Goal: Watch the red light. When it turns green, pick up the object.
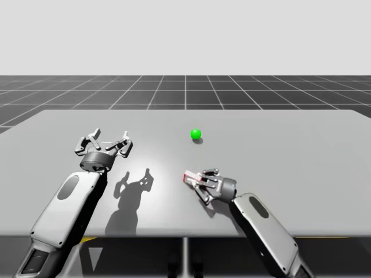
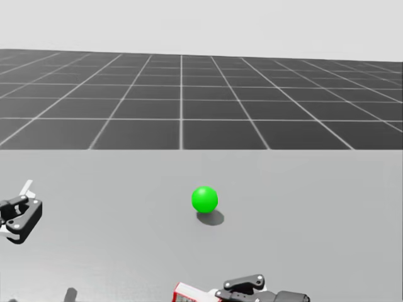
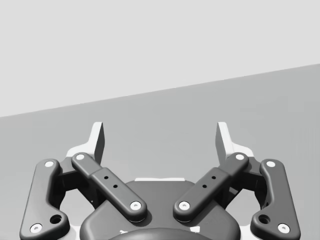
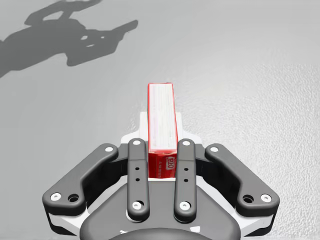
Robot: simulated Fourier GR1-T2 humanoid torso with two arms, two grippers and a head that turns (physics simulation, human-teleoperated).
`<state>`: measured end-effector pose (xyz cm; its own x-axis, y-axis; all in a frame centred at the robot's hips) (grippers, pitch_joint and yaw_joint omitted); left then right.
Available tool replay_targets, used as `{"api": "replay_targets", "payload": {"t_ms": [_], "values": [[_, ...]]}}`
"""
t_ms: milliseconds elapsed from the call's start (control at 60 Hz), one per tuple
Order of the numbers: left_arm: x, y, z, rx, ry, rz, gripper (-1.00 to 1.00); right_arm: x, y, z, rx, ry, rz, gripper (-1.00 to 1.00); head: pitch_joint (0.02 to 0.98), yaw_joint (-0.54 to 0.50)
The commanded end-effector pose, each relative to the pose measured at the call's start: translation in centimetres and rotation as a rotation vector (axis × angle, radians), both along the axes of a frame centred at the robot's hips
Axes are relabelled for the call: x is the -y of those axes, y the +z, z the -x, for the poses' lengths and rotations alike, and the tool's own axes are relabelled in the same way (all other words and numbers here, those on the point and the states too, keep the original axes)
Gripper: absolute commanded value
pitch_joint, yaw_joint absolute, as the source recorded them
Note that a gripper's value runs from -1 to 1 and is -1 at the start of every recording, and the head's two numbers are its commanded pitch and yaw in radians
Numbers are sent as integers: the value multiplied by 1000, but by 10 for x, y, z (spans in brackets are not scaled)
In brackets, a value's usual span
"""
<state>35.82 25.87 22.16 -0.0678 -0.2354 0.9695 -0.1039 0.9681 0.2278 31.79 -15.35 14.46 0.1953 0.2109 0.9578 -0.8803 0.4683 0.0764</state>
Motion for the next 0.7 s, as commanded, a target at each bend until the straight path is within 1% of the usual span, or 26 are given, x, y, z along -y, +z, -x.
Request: {"api": "replay_targets", "payload": {"t_ms": [17,67,250,267,317,350,383,450,500,533,567,633,667,700], "values": [[0,0,0,0,0,0,-1000,5,18,-11,53,-97,-34,1000,459,-69],[0,0,0,0,0,0,-1000,5,24,-12,62,-101,-45,1000,460,-68],[0,0,0,0,0,0,-1000,1,48,-14,132,-139,-88,1000,467,-73],[0,0,0,-2,-1,-4,-1000,1,54,-15,149,-153,-102,1000,467,-74],[1,-3,-1,-1,-1,-5,-1000,0,62,-16,166,-165,-119,1000,468,-74],[2,-3,-1,0,-1,-5,-1000,0,73,-16,193,-183,-140,1000,468,-74],[2,-3,0,0,-1,-6,-1000,-1,79,-16,205,-187,-150,1000,467,-73],[2,-3,0,1,-1,-6,-1000,-2,101,-14,259,-210,-184,1000,467,-73],[2,-3,0,1,-1,-6,-1000,-2,111,-13,282,-220,-198,1000,466,-73],[2,-3,0,1,-1,-7,-1000,-2,124,-11,315,-232,-217,1000,466,-73],[2,-3,0,1,-1,-6,-1000,-2,131,-10,332,-239,-225,1000,466,-73],[1,-3,0,2,-1,-6,-1000,0,155,-5,390,-269,-262,1000,463,-72],[1,-3,0,2,-1,-6,-1000,1,161,-4,399,-274,-276,1000,463,-72],[1,-3,-1,3,0,-6,-1000,3,174,-2,428,-294,-298,1000,462,-72]]}}
